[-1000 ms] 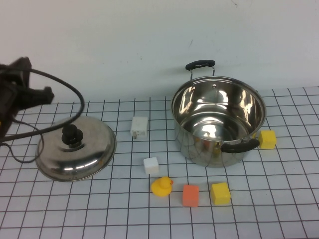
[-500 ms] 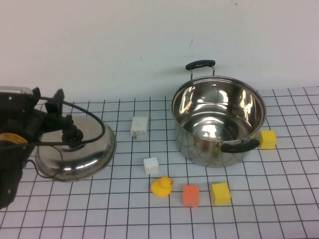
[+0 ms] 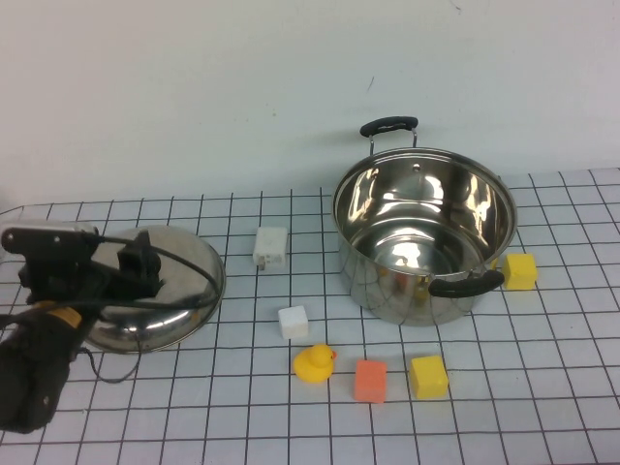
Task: Cover the pot
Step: Pick up the pot lid
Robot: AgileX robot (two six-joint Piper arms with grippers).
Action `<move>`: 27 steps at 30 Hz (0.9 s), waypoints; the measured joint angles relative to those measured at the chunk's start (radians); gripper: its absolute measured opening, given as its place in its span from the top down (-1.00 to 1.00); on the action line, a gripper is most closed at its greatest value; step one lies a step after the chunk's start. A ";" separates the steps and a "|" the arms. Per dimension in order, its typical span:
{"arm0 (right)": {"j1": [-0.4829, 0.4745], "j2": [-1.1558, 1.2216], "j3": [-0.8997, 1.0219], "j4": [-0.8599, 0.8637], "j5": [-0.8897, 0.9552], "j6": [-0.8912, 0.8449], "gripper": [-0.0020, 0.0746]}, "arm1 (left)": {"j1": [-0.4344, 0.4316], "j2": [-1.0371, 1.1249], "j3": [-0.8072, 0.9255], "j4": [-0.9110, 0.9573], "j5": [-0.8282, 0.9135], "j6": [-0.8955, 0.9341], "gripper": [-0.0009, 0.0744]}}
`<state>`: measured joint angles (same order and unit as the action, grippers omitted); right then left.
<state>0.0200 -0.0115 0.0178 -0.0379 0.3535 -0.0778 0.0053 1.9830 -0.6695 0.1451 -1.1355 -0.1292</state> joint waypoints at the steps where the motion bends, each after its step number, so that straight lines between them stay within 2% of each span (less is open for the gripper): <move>1: 0.000 0.000 0.000 0.000 0.000 0.000 0.92 | 0.000 0.016 0.000 0.000 0.000 0.005 -0.37; 16: 0.000 0.000 0.000 0.000 0.000 0.000 0.92 | 0.000 0.196 -0.130 -0.019 -0.004 0.049 -0.38; 27: 0.000 0.000 0.000 0.000 0.000 0.000 0.92 | 0.000 0.266 -0.241 -0.033 0.025 -0.020 -0.38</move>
<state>0.0200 -0.0115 0.0178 -0.0379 0.3535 -0.0778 0.0053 2.2489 -0.9105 0.1122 -1.1109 -0.1488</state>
